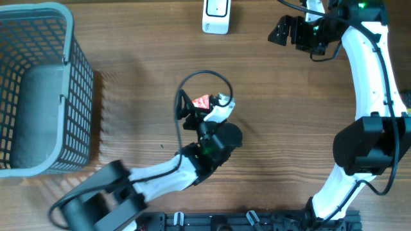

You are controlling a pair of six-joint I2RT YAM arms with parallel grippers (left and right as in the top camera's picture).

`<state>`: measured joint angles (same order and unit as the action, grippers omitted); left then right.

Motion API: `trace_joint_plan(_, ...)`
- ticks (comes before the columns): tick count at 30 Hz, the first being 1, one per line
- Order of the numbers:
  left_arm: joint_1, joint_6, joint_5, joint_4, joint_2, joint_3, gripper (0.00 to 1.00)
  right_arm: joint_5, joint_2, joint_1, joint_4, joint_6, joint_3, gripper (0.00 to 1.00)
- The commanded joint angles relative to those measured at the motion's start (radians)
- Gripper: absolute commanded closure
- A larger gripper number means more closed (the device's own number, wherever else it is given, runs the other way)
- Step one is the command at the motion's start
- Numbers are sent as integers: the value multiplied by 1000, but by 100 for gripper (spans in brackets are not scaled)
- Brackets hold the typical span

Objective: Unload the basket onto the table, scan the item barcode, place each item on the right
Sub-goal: 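Place the tissue pack on the table centre and open the left gripper, then retract the left arm and move the right gripper over the tissue pack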

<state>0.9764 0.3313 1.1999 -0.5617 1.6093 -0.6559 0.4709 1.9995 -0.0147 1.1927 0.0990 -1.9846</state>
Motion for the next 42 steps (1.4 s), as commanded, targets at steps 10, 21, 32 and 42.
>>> trace_joint_plan(10,-165,-530,-153,441,-245,-6,0,23,89,126,76,-106,-1,0)
trace_joint_plan(21,-433,-632,-705,799,-660,-6,0,-131,232,261,111,-126,-1,0)
trace_joint_plan(32,-605,-718,-811,983,-851,-6,0,-262,236,432,99,-13,10,0)
trace_joint_plan(42,-628,-718,-833,1046,-906,-6,0,-261,237,499,-121,18,107,0)
